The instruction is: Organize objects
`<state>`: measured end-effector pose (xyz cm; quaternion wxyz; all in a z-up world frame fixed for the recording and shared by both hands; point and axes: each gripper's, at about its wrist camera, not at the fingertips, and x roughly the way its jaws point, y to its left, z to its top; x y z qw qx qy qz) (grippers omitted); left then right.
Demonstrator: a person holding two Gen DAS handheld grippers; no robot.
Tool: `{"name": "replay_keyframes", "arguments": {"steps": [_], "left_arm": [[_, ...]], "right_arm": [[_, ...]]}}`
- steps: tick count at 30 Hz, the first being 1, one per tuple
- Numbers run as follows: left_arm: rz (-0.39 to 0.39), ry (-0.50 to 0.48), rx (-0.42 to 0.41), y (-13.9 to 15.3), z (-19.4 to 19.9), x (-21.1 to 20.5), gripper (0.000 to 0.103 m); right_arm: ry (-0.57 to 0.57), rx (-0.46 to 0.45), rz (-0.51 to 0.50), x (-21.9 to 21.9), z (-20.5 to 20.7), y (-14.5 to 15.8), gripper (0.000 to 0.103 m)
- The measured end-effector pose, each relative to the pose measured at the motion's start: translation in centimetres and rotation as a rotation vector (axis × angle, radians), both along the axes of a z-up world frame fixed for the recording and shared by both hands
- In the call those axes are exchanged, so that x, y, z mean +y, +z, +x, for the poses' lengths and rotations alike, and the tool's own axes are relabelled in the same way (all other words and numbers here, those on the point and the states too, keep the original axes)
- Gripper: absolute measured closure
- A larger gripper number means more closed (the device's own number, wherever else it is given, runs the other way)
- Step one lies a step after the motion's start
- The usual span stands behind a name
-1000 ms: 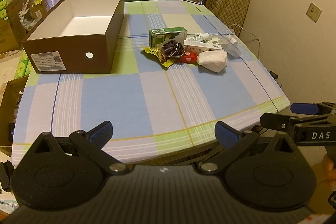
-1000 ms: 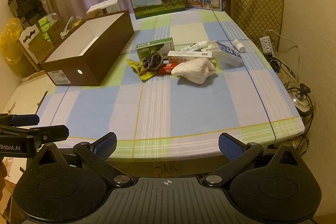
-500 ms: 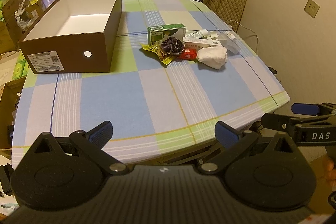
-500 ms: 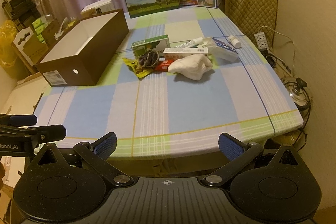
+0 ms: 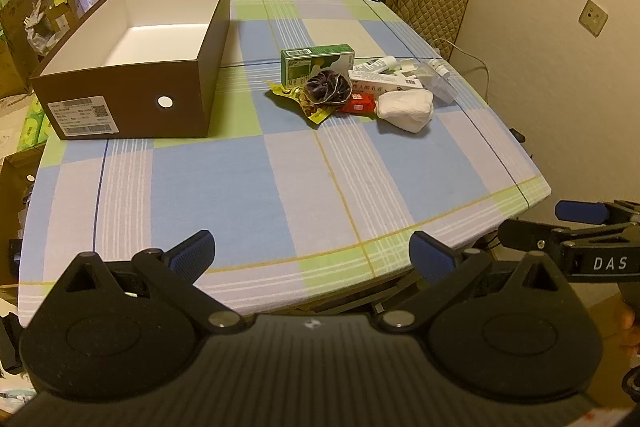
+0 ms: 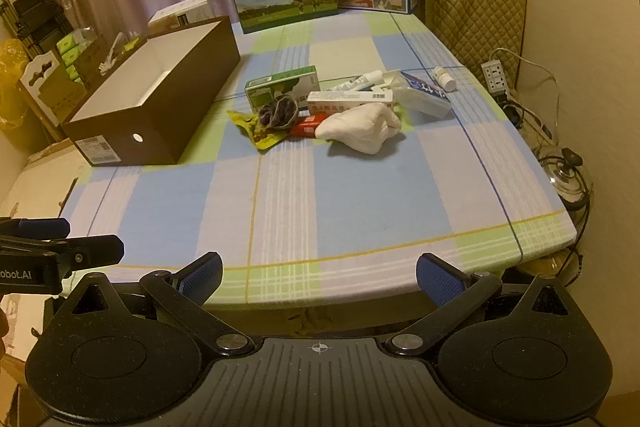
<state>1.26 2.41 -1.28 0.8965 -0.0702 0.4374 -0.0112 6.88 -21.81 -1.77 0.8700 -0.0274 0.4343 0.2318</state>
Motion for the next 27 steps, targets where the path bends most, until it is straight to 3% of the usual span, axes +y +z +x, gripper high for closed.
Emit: {"name": "replay_keyframes", "arguments": {"steps": [12,21,27], "left_arm": [[-0.023,0.036,0.001,-0.7,3.8,-0.2,0.001],[-0.045,0.028,-0.010,-1.6,9.9,-2.2,0.001],[-0.033,0.016,-0.030,-2.9,14.5,-3.7,0.008]], "right_arm": [[0.043,-0.038,0.024,-0.7,6.1,-0.3,0.002],[0.013,-0.018,0.045,-3.2,13.6,-1.6,0.002],[-0.007,-0.008,0.049,-5.4,18.3,-2.9,0.002]]}}
